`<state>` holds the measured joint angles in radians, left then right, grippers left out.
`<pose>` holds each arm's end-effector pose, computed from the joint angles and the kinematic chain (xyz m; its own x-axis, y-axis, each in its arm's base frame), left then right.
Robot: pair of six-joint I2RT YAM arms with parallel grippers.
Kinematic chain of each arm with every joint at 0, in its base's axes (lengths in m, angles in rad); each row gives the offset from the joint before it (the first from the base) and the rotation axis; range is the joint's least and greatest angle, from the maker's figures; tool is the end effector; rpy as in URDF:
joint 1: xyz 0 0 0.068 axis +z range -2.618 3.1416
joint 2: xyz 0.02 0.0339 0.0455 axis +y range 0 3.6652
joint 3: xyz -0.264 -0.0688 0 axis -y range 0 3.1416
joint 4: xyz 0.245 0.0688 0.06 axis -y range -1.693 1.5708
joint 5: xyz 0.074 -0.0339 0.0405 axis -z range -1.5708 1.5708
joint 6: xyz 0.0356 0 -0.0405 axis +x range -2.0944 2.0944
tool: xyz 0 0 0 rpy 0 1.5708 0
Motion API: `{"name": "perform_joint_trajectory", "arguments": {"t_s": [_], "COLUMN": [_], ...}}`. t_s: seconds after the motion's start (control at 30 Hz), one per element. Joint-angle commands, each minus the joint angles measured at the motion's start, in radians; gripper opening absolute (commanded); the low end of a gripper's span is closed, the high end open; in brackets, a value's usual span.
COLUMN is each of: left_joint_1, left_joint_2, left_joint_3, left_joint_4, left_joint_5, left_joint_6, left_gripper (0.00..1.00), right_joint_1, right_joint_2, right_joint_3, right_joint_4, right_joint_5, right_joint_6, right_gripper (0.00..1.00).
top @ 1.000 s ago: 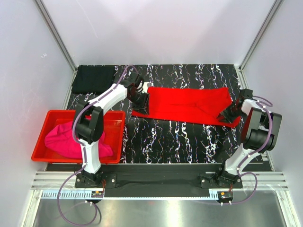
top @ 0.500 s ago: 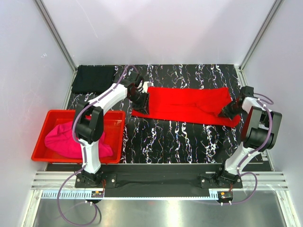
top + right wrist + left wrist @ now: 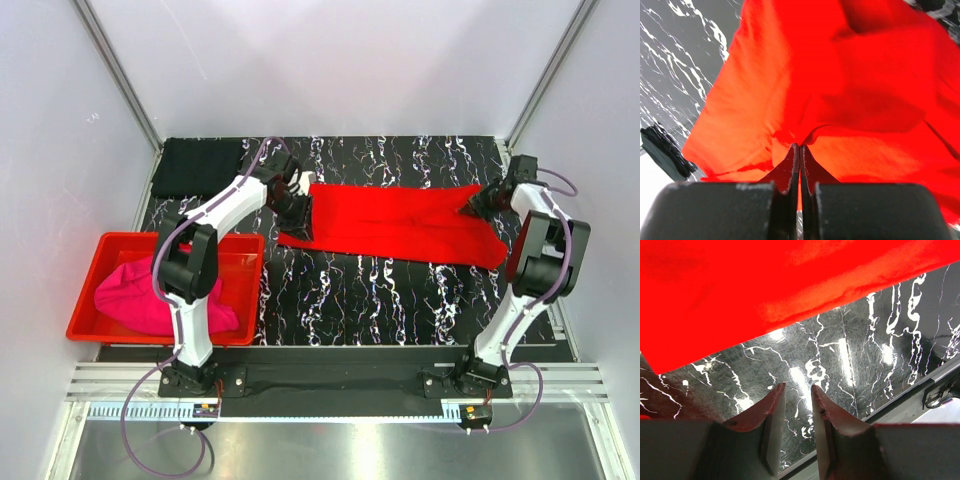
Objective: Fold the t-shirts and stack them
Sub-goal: Fold the tshirt
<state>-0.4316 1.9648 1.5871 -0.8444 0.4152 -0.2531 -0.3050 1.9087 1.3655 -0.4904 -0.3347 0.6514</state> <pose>0.3642 -0.1836 0.2225 -0.9536 0.1869 -0.2359 0.2780 0.8473 -0.4526 0.3882 -0.1100 0.1948 -0.5769 0.7820 -0.2358 0.5949 0.6002 0.5347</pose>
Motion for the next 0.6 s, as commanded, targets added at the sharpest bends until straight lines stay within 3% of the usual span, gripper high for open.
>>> {"name": "perform_joint_trajectory", "arguments": {"t_s": [0.0,0.57], "left_joint_1": [0.017,0.033], "left_joint_2": [-0.023,-0.041], "left_joint_3": [0.004,-0.032], "left_joint_4": [0.021,0.034], "left_joint_5": [0.022,0.019], "left_joint_6": [0.009,0.002], "left_gripper": [0.32,0.32], "right_joint_1": [0.032,0.095], "right_joint_2": [0.068,0.302], "right_joint_3": [0.101,0.383], "right_joint_4": [0.029,-0.023], "right_joint_5": [-0.027,-0.108], "right_joint_6": [0.033,0.042], "right_gripper": [0.00,0.04]}}
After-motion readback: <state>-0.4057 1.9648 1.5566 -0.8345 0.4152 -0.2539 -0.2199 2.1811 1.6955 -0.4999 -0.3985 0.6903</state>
